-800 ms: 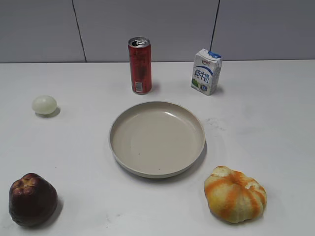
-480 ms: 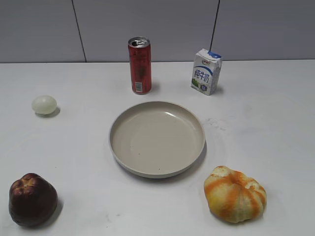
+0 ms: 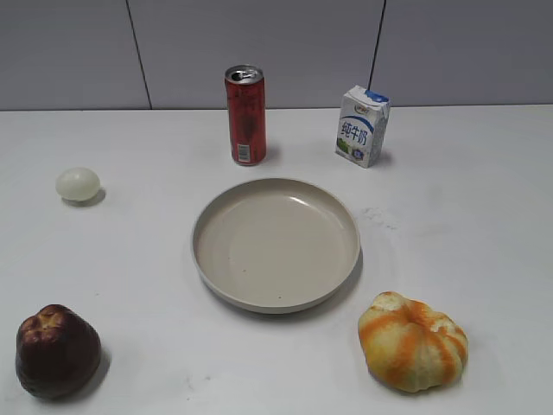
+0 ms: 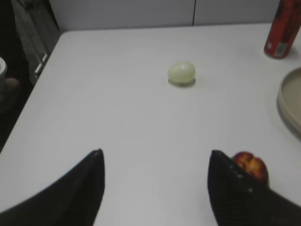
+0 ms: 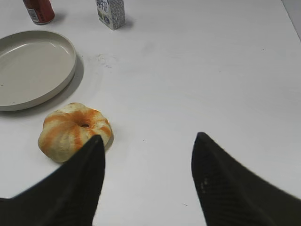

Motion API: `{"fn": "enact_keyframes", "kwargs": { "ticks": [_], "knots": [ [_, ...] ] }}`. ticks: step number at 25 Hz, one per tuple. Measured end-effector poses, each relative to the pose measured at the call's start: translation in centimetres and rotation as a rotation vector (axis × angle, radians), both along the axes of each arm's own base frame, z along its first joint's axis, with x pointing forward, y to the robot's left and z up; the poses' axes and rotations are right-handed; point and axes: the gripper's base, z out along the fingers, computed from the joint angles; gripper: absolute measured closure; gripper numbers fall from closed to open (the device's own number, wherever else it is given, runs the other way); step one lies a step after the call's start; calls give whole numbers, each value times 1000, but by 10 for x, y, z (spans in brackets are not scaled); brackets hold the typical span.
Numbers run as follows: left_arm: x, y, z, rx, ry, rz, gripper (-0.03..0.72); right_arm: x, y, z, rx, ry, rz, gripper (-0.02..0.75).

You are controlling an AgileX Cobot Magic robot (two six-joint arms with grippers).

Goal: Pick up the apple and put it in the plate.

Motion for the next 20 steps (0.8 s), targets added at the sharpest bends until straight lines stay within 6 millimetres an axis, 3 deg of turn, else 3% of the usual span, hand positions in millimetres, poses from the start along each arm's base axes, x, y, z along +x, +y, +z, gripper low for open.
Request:
{"fn": "enact_keyframes", "kwargs": {
  "ticks": [5,7,11,20],
  "knots": [
    [13,-4,13,-51,-89,-17,157,0,0,0,0,0,0,293],
    [25,-8,15,-79,-64,-40,113,0,0,0,0,0,0,293],
    [53,-18,13,-120,73,-115,37,0,0,0,0,0,0,293],
    [115,-38,-2,-61,413,-304,43,0,0,0,0,0,0,293]
  ]
}}
